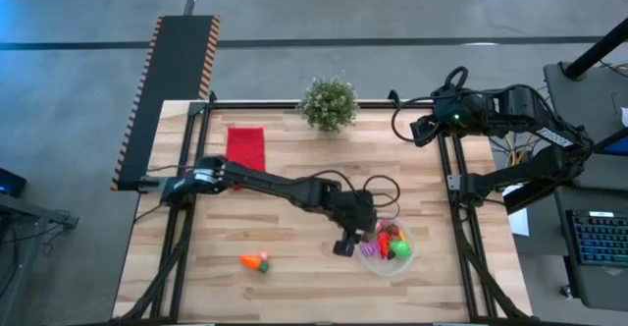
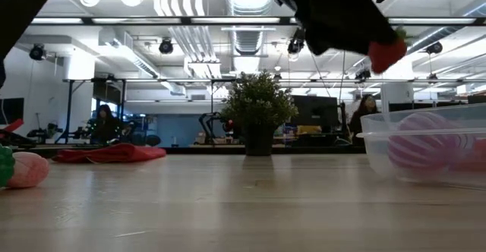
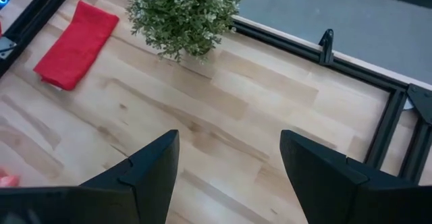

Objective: Pick and placing Produce into tupperware
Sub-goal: Put the red strawberry into the transparent bin, then put the pink peach into the transparent bin

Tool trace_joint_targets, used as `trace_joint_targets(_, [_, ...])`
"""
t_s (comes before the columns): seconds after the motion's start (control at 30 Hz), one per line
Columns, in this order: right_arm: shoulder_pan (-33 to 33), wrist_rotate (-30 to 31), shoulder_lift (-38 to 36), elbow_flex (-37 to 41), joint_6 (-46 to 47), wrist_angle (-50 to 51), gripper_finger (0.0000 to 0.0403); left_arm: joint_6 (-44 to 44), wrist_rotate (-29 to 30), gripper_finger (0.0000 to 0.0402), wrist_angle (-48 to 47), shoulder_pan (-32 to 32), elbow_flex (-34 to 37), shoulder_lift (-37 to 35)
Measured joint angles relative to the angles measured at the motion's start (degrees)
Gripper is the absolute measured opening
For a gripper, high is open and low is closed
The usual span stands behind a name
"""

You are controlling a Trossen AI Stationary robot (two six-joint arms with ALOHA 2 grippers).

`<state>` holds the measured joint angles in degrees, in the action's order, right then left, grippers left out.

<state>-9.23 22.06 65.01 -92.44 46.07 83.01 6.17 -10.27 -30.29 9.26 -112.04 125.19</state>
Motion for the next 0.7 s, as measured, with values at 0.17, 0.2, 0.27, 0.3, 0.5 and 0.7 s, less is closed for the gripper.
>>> trace_joint_targets(0.17, [0.0,0.0,0.0,0.0,0.5,0.8,0.0249,-3.1,-2.2,0.0136,-1.4,0.3,0.1,2.1])
trace_joint_targets(0.2, [0.0,0.0,0.0,0.0,0.8,0.8,0.0249,-3.7,-3.1,0.0136,-1.2,0.3,0.1,2.5])
trace_joint_targets(0.27, [0.0,0.0,0.0,0.0,1.1,0.8,0.0249,-4.3,-4.5,0.0136,-1.2,0.2,0.1,2.9])
trace_joint_targets(0.3, [0.0,0.0,0.0,0.0,1.3,0.8,0.0249,-4.4,-4.5,0.0136,-1.2,0.2,0.1,3.1])
trace_joint_targets(0.5, [0.0,0.0,0.0,0.0,1.5,0.8,0.0249,-6.2,-4.5,0.0162,0.2,0.2,0.1,3.8])
trace_joint_targets(0.7, [0.0,0.0,0.0,0.1,1.4,0.9,0.0249,-7.5,-4.3,0.0213,4.3,0.1,0.1,3.8])
